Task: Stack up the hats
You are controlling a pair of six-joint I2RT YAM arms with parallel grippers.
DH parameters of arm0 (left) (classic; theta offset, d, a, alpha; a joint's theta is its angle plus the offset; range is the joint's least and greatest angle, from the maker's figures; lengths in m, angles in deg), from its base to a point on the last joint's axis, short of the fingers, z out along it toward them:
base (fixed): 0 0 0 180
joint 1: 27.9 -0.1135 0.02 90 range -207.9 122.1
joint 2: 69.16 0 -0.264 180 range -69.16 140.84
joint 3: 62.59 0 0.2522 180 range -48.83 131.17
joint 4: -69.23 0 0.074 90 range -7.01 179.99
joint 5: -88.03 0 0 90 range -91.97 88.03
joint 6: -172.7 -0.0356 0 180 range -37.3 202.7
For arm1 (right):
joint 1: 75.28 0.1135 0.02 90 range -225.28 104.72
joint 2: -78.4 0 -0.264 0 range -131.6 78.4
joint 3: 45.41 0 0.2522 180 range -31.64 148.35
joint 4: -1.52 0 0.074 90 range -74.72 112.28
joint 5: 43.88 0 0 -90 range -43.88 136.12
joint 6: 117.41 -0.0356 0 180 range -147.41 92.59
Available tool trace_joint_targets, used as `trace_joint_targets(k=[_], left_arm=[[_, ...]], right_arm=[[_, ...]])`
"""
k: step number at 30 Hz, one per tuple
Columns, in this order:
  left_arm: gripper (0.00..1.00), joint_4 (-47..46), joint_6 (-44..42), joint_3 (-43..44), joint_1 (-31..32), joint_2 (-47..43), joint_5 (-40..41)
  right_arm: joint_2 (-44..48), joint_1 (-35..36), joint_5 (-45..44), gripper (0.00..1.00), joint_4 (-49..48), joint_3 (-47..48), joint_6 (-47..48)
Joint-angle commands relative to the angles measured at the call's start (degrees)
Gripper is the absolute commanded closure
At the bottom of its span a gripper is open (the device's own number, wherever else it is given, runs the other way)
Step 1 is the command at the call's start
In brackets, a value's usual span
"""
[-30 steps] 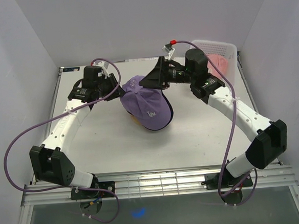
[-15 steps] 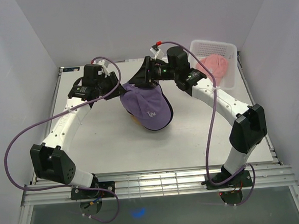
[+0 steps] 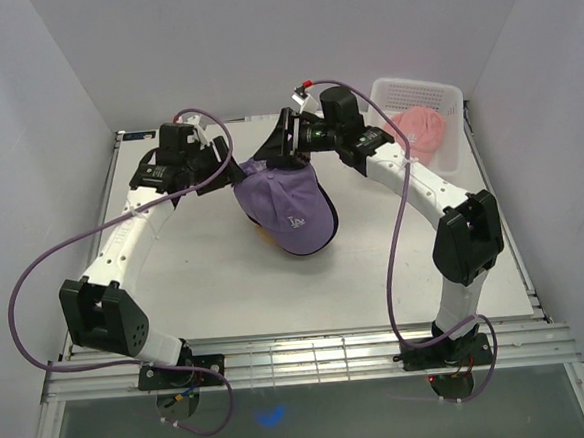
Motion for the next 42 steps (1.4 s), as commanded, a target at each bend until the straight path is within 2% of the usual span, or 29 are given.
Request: trace_joint_targets(k=[1,7,15,22,24,27,28,31,35,42], left_arm=[[0.26,-0.69,-1.38,4.20,-1.27,-0.40,-0.25],[0.26,-1.65,-1.38,6.85,-2.41,2.32,-1.47],[0.29,-3.23,-1.65,6.06,-2.50,1.63,-5.08],[0.28,-4.38,-1.56,5.71,-2.50,1.97,-8.60],[0.32,-5.00,-1.56,4.65,-2.50,2.67,-9.12],[0.41,-6.22,-1.47,2.72,-2.50,3.64,-9.48],[0.48,-6.66,-1.38,2.28,-2.50,4.43,-9.48],[0.54,-7.19,-1.29,2.02,-2.50,6.01,-8.51],[0.56,-7.72,-1.29,2.10,-2.50,8.03,-7.81],[0.56,-7.63,-1.73,2.28,-2.50,9.44,-6.40]], right_arm=[[0.62,-2.23,-0.61,0.35,0.99,3.42,2.28],[-4.12,-2.41,0.00,0.35,9.95,13.87,5.00],[-4.66,-2.41,1.24,0.35,11.45,14.50,6.67],[-5.27,-2.41,-1.05,0.35,17.16,14.41,11.15],[-5.88,-2.41,-1.14,0.35,17.16,13.97,11.51],[-7.72,-2.41,-0.96,0.35,17.51,14.75,11.77],[-8.43,-2.41,-0.96,0.35,17.78,15.28,11.95],[-11.50,-2.32,-1.75,0.35,20.66,19.41,13.26],[-14.32,-2.76,-3.24,0.36,22.35,23.02,13.97],[-15.29,-3.02,-5.18,0.36,21.74,21.97,14.49]])
